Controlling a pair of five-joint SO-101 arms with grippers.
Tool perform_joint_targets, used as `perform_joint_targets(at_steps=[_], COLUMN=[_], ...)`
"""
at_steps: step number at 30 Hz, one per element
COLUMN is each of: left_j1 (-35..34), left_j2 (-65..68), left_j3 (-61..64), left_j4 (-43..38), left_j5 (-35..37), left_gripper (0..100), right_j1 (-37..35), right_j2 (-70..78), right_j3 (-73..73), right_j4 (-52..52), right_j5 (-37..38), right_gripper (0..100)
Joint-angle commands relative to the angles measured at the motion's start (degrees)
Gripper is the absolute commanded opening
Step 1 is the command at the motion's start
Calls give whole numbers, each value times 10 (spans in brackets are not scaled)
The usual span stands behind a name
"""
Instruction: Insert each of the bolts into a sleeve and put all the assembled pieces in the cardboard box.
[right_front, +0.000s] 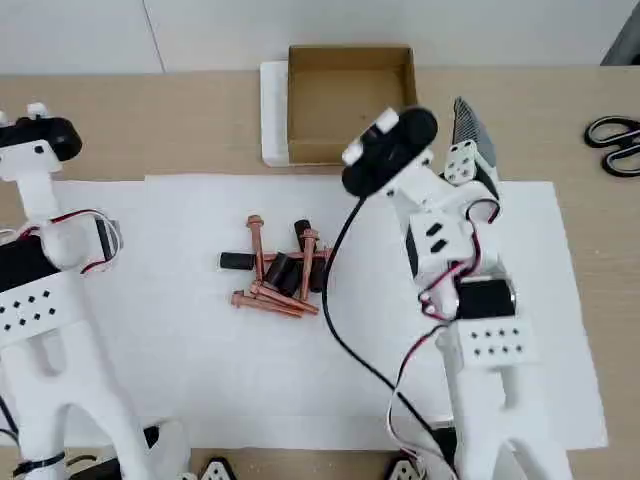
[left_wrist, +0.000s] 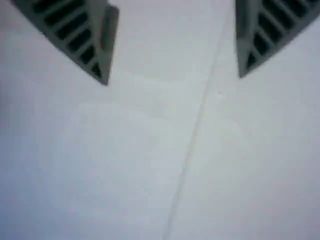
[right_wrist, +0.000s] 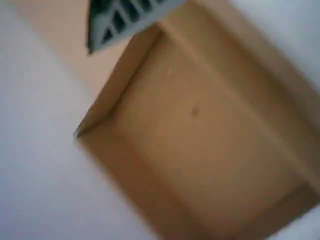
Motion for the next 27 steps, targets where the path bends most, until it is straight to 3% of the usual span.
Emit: perform_joint_targets(at_steps=[1,6,15,19,27], left_j1=[0,0,-1,-1,0], left_j2=[-4,-4,-4,-4,-4], left_j3=[7,19,19,19,19], left_j4=[3,3,5,5,5], left_j5=[2,2,2,3,3], left_gripper=[160,160,160,160,160], right_j1=[-1,-44,-216,-255,-266], right_j2=[60,166,289,301,427], right_j3=[-97,-217,-397,-398,-438], right_j4=[116,329,617,579,479], right_j5=[-68,-164,-179,-184,-302], right_gripper=[232,232,232,232,232])
